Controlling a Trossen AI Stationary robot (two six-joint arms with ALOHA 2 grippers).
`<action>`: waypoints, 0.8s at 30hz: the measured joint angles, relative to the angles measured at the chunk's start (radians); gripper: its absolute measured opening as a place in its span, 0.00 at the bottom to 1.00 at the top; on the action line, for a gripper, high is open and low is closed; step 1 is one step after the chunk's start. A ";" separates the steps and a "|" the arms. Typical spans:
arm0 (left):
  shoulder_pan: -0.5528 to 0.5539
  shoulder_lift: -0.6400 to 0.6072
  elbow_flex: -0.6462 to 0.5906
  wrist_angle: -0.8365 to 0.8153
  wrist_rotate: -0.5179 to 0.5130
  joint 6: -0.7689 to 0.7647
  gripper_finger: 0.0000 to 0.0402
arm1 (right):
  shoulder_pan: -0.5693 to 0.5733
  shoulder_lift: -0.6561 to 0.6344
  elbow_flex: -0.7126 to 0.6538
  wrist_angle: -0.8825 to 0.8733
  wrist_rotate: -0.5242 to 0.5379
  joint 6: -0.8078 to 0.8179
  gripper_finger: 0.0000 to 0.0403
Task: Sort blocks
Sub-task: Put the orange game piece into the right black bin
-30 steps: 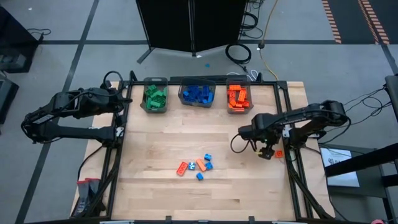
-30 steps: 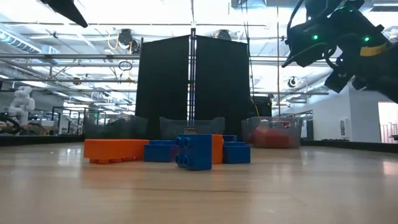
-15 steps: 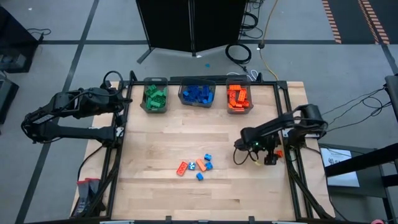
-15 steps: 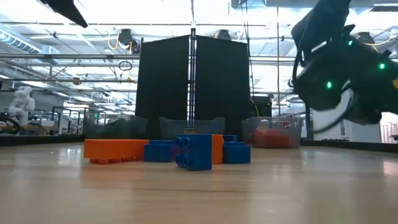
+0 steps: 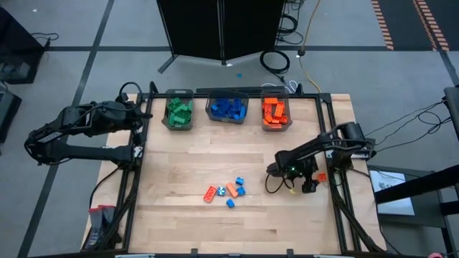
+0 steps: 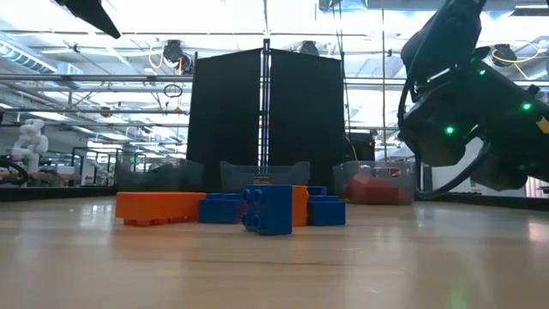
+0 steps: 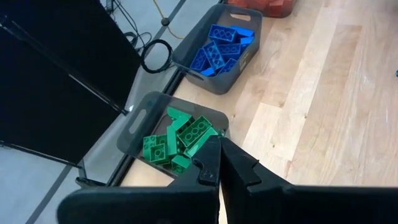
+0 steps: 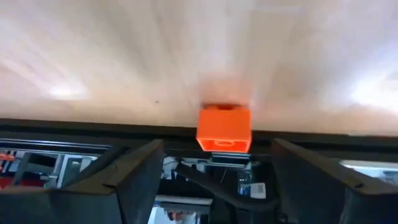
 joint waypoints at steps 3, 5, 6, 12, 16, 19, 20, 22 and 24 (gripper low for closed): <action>0.000 0.000 0.000 0.000 0.000 0.000 0.00 | 0.008 0.000 -0.004 0.029 -0.013 -0.009 0.73; 0.000 0.000 0.000 0.000 0.000 0.000 0.00 | 0.014 0.000 -0.021 0.048 -0.013 -0.009 0.73; 0.000 0.000 0.000 0.001 0.000 0.000 0.00 | 0.017 0.000 -0.035 0.049 -0.014 -0.008 0.73; 0.000 0.000 0.000 0.002 0.000 -0.001 0.00 | 0.023 0.000 -0.135 0.067 -0.057 -0.005 0.72; 0.000 0.000 0.000 0.002 0.000 -0.007 0.00 | 0.025 0.000 -0.149 0.095 -0.062 -0.009 0.67; 0.000 0.000 0.000 0.003 0.000 -0.007 0.00 | 0.025 0.000 -0.147 0.113 -0.061 -0.009 0.56; 0.000 0.000 0.000 0.003 0.000 -0.007 0.00 | 0.025 0.000 -0.147 0.114 -0.061 -0.009 0.52; 0.000 0.000 0.000 0.005 0.000 -0.007 0.00 | 0.025 0.000 -0.147 0.120 -0.061 -0.015 0.41; 0.000 0.000 0.000 0.005 0.000 -0.007 0.00 | 0.025 0.000 -0.147 0.118 -0.061 -0.016 0.30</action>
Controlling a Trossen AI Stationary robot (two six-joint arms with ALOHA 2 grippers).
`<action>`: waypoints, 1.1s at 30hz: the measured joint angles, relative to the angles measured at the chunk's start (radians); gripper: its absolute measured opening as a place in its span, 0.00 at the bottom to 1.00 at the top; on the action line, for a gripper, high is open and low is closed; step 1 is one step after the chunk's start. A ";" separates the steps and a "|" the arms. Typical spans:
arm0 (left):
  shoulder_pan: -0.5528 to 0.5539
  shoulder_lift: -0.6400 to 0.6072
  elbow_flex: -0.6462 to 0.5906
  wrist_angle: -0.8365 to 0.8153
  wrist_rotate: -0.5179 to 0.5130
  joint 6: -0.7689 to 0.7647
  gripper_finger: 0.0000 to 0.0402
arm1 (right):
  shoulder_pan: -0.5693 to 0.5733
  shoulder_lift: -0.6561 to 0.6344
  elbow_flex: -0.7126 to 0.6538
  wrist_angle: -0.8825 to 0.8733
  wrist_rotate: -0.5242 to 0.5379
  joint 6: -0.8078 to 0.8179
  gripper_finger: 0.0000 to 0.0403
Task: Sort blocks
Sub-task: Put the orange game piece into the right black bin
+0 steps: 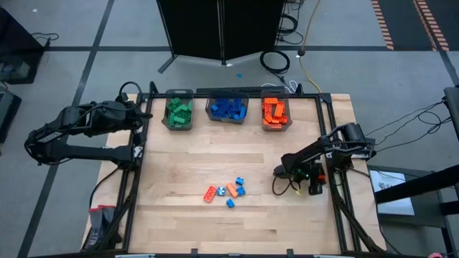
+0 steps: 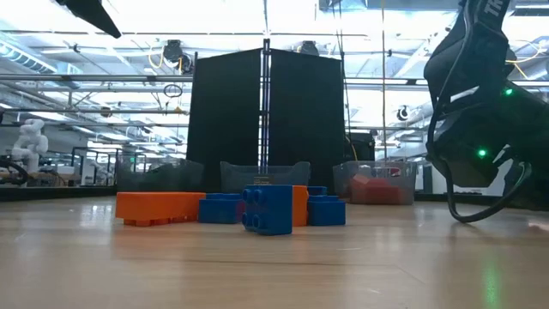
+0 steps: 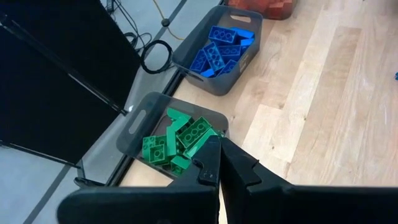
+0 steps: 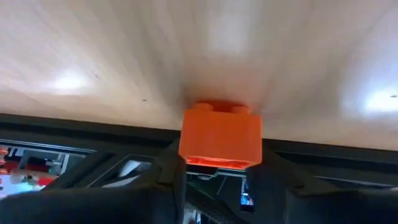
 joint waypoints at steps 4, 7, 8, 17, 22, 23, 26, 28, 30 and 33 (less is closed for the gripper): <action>0.000 0.000 0.000 0.000 0.000 0.000 0.00 | 0.000 0.000 0.000 -0.005 0.000 0.023 0.27; 0.000 0.000 0.000 0.000 0.000 0.000 0.00 | 0.000 0.000 0.013 -0.021 -0.001 0.031 0.27; 0.000 0.000 0.000 0.000 0.000 0.000 0.00 | 0.000 0.000 0.021 -0.030 -0.001 0.031 0.27; 0.000 0.000 0.000 -0.001 0.000 0.002 0.00 | -0.006 0.000 0.165 -0.110 0.058 0.060 0.27; 0.000 0.000 0.000 -0.001 0.000 0.007 0.00 | -0.049 0.000 0.305 -0.100 0.155 0.089 0.27; 0.000 0.000 0.000 -0.001 0.000 0.007 0.00 | -0.064 0.000 0.333 -0.083 0.181 0.101 0.27; 0.000 0.000 0.000 -0.001 0.000 0.007 0.00 | -0.124 0.000 0.406 -0.001 0.262 0.136 0.27; 0.000 0.000 0.000 -0.001 0.000 0.007 0.00 | -0.177 0.000 0.444 0.062 0.311 0.161 0.27; 0.000 0.000 0.000 -0.001 0.000 0.009 0.00 | -0.233 0.000 0.477 0.119 0.375 0.192 0.27; 0.000 0.000 0.000 -0.002 0.000 0.009 0.00 | -0.317 0.000 0.534 0.167 0.472 0.222 0.27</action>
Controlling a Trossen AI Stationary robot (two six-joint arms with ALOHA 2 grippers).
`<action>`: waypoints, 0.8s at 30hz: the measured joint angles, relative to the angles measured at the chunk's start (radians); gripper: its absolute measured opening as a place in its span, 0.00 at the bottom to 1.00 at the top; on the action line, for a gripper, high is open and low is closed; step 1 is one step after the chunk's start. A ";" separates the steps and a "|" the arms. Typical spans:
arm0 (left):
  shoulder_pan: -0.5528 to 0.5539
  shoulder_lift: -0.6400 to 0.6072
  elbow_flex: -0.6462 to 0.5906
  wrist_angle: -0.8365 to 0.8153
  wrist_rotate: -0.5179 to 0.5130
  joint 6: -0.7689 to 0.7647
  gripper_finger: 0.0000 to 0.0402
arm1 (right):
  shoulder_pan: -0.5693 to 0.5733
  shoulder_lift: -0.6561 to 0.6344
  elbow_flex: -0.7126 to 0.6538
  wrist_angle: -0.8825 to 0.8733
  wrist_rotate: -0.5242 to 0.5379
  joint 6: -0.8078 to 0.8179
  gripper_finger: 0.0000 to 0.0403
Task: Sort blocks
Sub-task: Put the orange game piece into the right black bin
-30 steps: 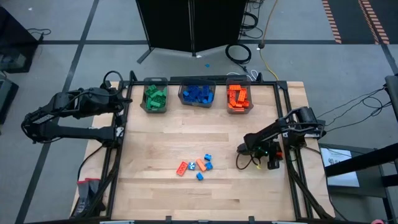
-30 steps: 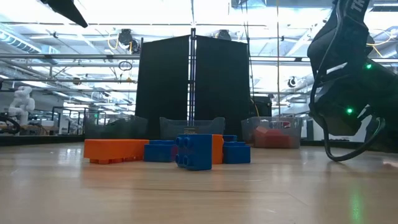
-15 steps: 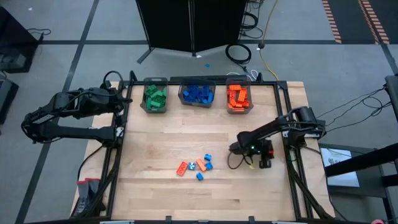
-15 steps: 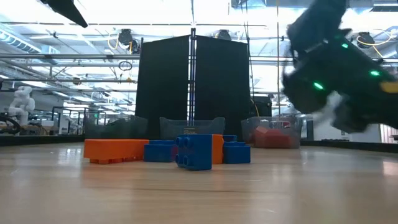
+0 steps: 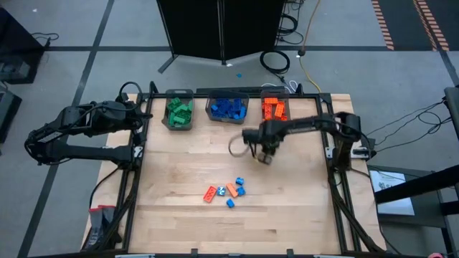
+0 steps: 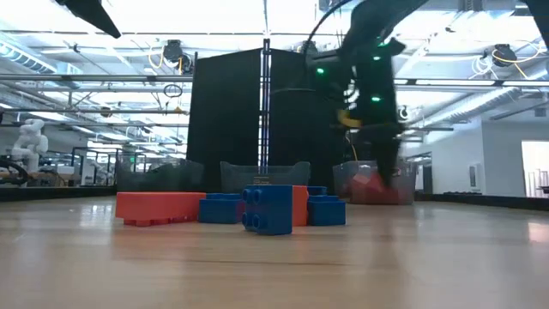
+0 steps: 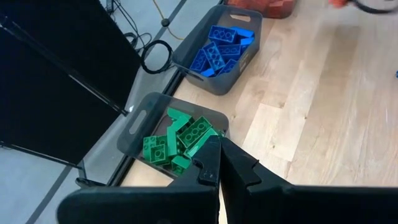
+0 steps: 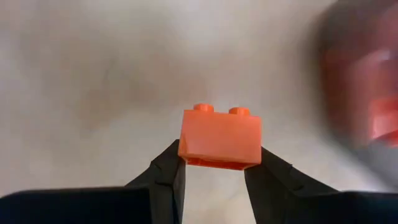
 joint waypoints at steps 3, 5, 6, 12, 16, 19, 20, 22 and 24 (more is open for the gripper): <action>0.000 0.000 0.000 -0.001 0.000 0.000 0.00 | -0.081 0.000 0.065 0.033 0.052 -0.020 0.27; 0.000 0.000 0.000 -0.001 0.000 0.000 0.00 | -0.134 0.000 0.113 0.049 0.070 -0.053 0.27; 0.000 0.000 0.000 -0.001 0.000 0.000 0.00 | -0.160 0.000 0.139 0.050 0.077 -0.068 0.27; 0.000 0.000 0.000 -0.009 0.000 0.000 0.00 | -0.291 -0.002 0.295 0.048 0.042 -0.179 0.27; 0.000 0.000 0.000 -0.009 0.000 -0.002 0.00 | -0.379 0.001 0.355 0.046 0.104 -0.223 0.27; 0.000 0.000 0.000 -0.009 0.000 -0.007 0.00 | -0.408 -0.003 0.382 0.040 0.076 -0.233 0.27; 0.000 0.000 0.000 -0.009 0.000 -0.007 0.00 | -0.411 -0.002 0.381 0.036 0.054 -0.233 0.27; 0.000 0.000 0.000 -0.009 0.000 -0.008 0.00 | -0.410 0.001 0.377 0.024 0.025 -0.235 0.27; 0.000 0.000 0.000 -0.009 0.000 -0.007 0.00 | -0.404 0.001 0.377 0.025 0.044 -0.243 0.27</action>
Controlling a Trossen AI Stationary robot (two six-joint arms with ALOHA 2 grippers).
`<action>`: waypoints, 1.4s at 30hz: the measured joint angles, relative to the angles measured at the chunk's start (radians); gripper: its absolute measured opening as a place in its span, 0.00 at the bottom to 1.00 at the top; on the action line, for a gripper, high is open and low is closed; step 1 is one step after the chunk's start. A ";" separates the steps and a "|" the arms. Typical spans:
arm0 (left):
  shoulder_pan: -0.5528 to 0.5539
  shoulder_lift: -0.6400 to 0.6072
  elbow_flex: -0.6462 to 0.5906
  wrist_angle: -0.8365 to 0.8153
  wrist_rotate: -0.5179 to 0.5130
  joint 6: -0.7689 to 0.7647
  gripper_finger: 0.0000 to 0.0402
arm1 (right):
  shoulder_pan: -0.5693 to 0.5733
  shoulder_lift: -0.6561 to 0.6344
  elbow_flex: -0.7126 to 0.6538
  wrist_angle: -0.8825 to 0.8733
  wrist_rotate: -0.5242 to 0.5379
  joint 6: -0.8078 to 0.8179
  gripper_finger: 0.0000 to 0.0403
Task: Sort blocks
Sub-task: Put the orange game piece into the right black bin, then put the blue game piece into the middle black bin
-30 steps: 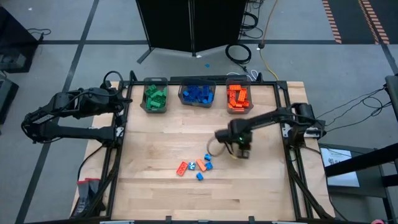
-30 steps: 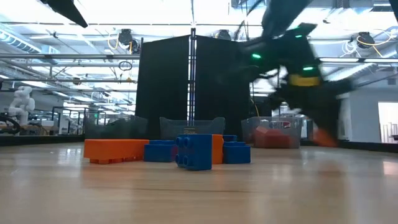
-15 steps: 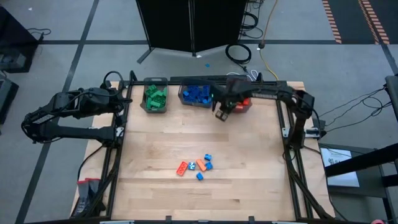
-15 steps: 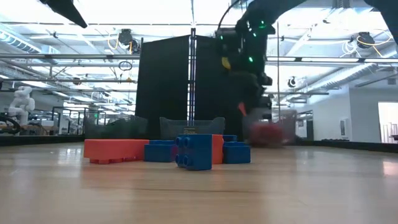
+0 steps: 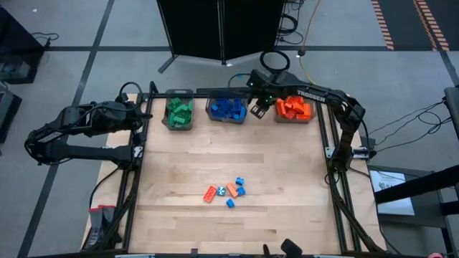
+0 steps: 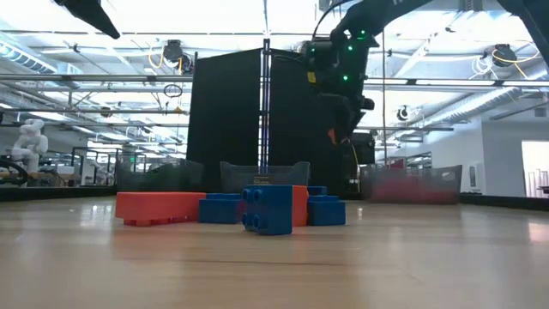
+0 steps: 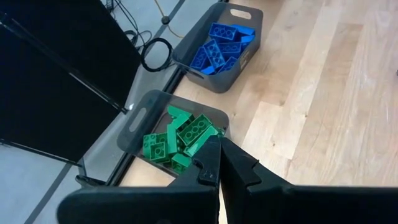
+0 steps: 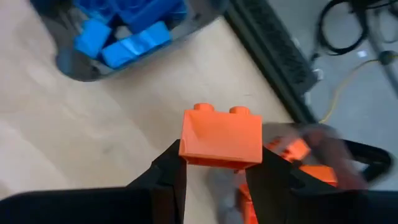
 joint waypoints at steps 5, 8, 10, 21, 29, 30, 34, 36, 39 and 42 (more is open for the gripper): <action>0.000 0.000 0.000 0.000 -0.007 0.000 0.00 | -0.037 -0.018 0.000 -0.124 0.093 0.013 0.27; 0.000 0.000 0.000 0.000 -0.007 0.000 0.00 | -0.107 -0.036 0.001 -0.188 0.089 0.047 0.27; 0.000 0.000 0.000 0.000 -0.008 -0.001 0.00 | -0.153 -0.035 -0.001 -0.201 0.042 0.068 0.27; 0.000 0.000 0.000 0.000 -0.008 -0.002 0.00 | -0.237 -0.034 -0.117 -0.124 -0.094 0.112 0.27; 0.000 0.000 0.000 0.000 -0.008 -0.002 0.00 | -0.244 -0.034 -0.145 -0.114 -0.095 0.114 0.49; 0.000 0.000 0.000 0.000 -0.008 -0.001 0.00 | -0.244 -0.034 -0.145 -0.115 -0.096 0.114 0.54; 0.000 0.000 0.000 0.000 -0.008 -0.002 0.00 | -0.244 -0.034 -0.145 -0.114 -0.096 0.112 0.68; 0.000 0.000 0.000 0.000 -0.007 -0.002 0.00 | -0.245 -0.034 -0.145 -0.114 -0.095 0.112 0.70; 0.000 0.000 0.000 0.000 -0.007 -0.002 0.00 | -0.244 -0.043 -0.144 -0.110 -0.094 0.112 0.70; 0.000 0.000 0.000 0.000 -0.007 -0.003 0.00 | -0.243 -0.061 -0.143 -0.076 -0.053 0.136 0.67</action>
